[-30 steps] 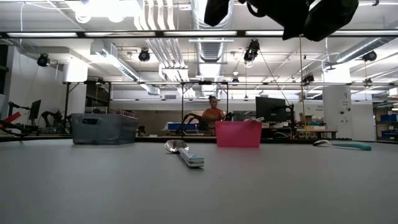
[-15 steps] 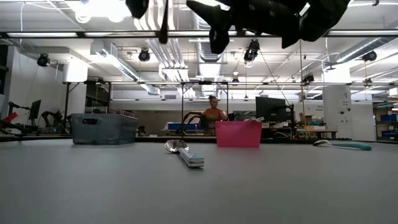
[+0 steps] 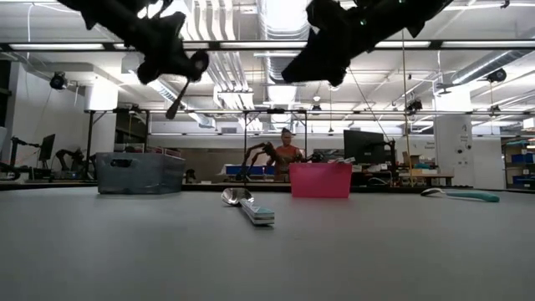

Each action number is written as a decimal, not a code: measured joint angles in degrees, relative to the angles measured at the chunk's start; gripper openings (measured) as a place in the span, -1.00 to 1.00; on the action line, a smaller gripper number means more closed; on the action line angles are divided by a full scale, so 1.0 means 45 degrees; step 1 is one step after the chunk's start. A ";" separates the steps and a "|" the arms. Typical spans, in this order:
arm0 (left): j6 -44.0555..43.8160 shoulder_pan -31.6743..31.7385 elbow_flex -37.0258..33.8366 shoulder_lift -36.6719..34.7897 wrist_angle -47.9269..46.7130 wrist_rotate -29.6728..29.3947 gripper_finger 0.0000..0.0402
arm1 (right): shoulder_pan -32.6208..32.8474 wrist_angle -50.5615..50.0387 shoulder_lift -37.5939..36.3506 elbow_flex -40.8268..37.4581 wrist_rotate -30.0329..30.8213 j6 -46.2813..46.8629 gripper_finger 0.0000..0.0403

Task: Sort silverware by color (type)
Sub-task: Put the black spoon into the black bin, then put the white green spoon into the red bin

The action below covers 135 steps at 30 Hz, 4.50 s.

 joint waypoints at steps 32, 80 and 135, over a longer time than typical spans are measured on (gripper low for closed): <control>0.1174 0.7348 0.2263 0.6452 -0.3397 0.2499 -1.00 | -0.0213 -0.1160 -0.0056 -0.0098 0.0858 -0.0923 -0.55; -0.0092 0.7368 0.1927 0.7305 -0.5080 0.0693 -1.00 | -0.0213 -0.1148 -0.0051 -0.0098 0.0843 -0.0903 -0.57; 0.0779 0.6654 0.1831 0.7225 -0.4406 0.0099 -0.93 | -0.0213 -0.1415 -0.0046 -0.0102 0.0839 -0.0766 -0.57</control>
